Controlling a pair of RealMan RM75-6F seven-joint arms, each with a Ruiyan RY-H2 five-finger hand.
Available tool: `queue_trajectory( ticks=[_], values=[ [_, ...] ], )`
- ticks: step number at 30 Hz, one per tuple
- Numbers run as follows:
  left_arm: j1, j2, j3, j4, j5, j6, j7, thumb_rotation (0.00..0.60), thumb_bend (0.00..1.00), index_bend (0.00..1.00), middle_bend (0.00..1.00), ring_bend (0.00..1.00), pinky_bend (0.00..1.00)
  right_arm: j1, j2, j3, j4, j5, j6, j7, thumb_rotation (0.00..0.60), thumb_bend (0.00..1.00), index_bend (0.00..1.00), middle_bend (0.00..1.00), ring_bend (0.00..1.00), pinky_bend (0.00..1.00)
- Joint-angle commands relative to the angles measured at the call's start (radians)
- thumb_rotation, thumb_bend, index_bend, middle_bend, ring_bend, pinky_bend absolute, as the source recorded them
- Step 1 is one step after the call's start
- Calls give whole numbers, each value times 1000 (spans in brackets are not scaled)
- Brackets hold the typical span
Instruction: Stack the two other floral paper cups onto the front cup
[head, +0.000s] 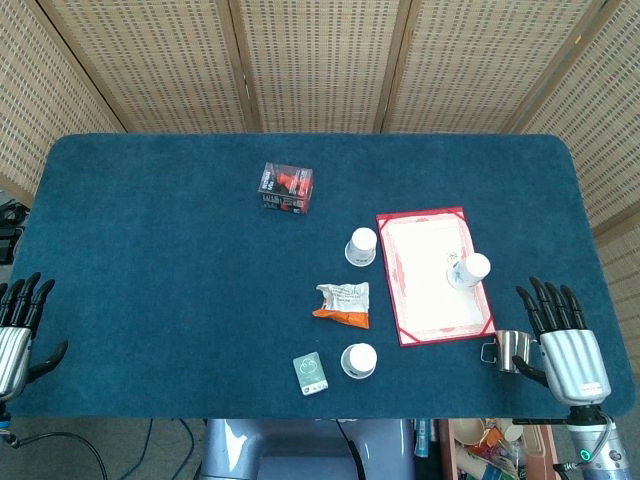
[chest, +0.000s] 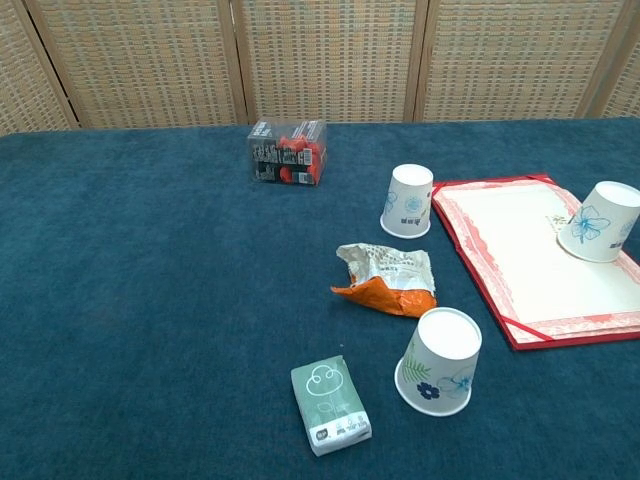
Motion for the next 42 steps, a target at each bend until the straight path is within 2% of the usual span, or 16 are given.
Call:
queue_trajectory(
  ticks=[1, 5, 11, 18, 22, 30, 37, 42],
  values=[
    [0, 1, -1, -1, 0, 1, -2, 600, 308, 0, 0, 0, 0, 3, 0, 1, 0, -5, 1, 10, 600, 70, 0, 0, 0, 0],
    [1, 3, -2, -3, -1, 3, -6, 600, 308, 0, 0, 0, 0, 28, 5, 17, -6, -6, -22, 31, 600, 70, 0, 0, 0, 0],
    [0, 6, -4, -6, -3, 2, -8, 600, 307, 0, 0, 0, 0, 101, 36, 79, -39, 49, -107, 52, 600, 70, 25, 0, 0, 0],
    [-2, 6, -4, -6, -4, -3, -8, 600, 308, 0, 0, 0, 0, 207, 55, 170, -66, 163, -227, 15, 600, 70, 206, 0, 0, 0],
    [-3, 7, -4, -6, -4, -4, -13, 600, 308, 0, 0, 0, 0, 285, 74, 217, -91, 286, -352, -29, 600, 70, 256, 0, 0, 0],
    [-4, 7, -3, -5, -4, -6, -13, 600, 308, 0, 0, 0, 0, 366, 69, 231, -79, 467, -476, -108, 600, 70, 274, 0, 0, 0],
    [-7, 3, -1, -7, -4, -14, 3, 600, 308, 0, 0, 0, 0, 404, 34, 225, -16, 548, -521, -115, 600, 70, 274, 0, 0, 0],
    [-8, 1, 1, -10, -1, -15, 14, 600, 308, 0, 0, 0, 0, 429, 0, 202, 57, 607, -565, -120, 600, 71, 275, 0, 0, 0]
  ],
)
